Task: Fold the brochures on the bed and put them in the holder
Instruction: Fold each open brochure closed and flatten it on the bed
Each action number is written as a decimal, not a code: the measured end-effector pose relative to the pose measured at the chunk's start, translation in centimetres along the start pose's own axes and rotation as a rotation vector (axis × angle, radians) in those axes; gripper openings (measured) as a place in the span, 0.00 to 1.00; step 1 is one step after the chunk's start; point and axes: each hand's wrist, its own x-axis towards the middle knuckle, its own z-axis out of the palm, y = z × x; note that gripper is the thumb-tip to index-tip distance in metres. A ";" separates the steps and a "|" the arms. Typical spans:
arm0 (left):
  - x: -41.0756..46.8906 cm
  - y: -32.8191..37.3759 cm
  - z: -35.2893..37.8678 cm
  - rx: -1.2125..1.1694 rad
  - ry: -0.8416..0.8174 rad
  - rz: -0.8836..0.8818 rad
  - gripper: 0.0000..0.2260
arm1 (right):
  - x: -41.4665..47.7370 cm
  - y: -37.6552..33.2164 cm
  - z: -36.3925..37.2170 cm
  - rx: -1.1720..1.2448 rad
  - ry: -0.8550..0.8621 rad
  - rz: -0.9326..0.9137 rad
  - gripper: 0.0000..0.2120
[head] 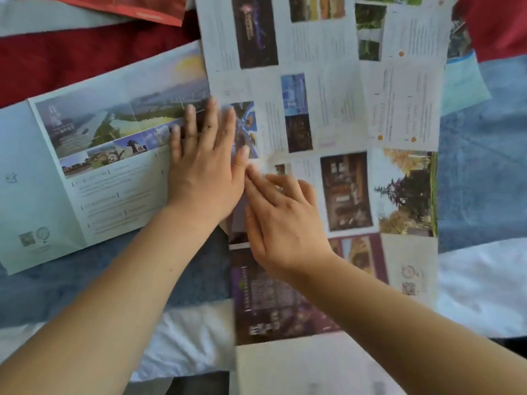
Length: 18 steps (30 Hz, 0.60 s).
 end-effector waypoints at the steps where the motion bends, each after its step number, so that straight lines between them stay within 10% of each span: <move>1: 0.5 0.1 -0.1 0.018 -0.003 0.014 0.29 | -0.1 0.5 -0.5 -0.014 -0.034 -0.069 0.26; 18: -4.0 3.4 2.7 0.035 0.062 0.132 0.29 | 2.4 9.9 -0.9 -0.227 -0.007 -0.069 0.30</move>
